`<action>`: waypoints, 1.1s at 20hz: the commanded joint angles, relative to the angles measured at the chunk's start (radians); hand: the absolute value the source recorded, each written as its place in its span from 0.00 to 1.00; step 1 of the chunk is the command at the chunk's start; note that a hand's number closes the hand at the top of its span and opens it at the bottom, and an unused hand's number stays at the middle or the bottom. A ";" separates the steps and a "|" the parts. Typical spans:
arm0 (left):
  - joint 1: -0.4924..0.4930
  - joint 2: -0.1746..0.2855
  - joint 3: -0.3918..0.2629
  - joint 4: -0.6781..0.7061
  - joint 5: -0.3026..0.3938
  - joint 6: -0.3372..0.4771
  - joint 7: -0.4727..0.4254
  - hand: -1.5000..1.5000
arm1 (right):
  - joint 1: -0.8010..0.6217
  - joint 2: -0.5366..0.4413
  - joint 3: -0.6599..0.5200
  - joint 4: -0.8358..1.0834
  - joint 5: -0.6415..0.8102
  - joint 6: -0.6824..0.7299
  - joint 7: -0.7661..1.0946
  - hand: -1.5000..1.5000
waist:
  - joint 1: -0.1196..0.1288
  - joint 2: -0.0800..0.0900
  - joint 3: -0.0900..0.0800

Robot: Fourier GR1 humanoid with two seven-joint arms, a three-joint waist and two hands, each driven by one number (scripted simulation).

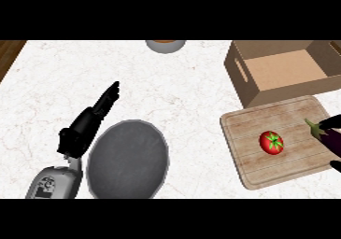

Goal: Pick the eggplant from the cutting board and place it in the cardboard box

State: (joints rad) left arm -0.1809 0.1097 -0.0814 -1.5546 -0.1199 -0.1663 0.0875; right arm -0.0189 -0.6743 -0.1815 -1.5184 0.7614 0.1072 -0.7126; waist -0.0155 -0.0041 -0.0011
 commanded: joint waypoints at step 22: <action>-0.031 -0.017 0.016 0.013 -0.005 -0.027 0.030 0.50 | -0.244 -0.127 -0.342 -0.171 -0.506 0.406 0.473 1.00 | 0.026 0.005 0.001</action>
State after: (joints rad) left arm -0.1979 0.0827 -0.0831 -1.5388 -0.1404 -0.1756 0.0893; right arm -0.1382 -0.7753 -0.5686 -1.7494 0.2524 0.5144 -0.3391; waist 0.0021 0.0000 -0.0004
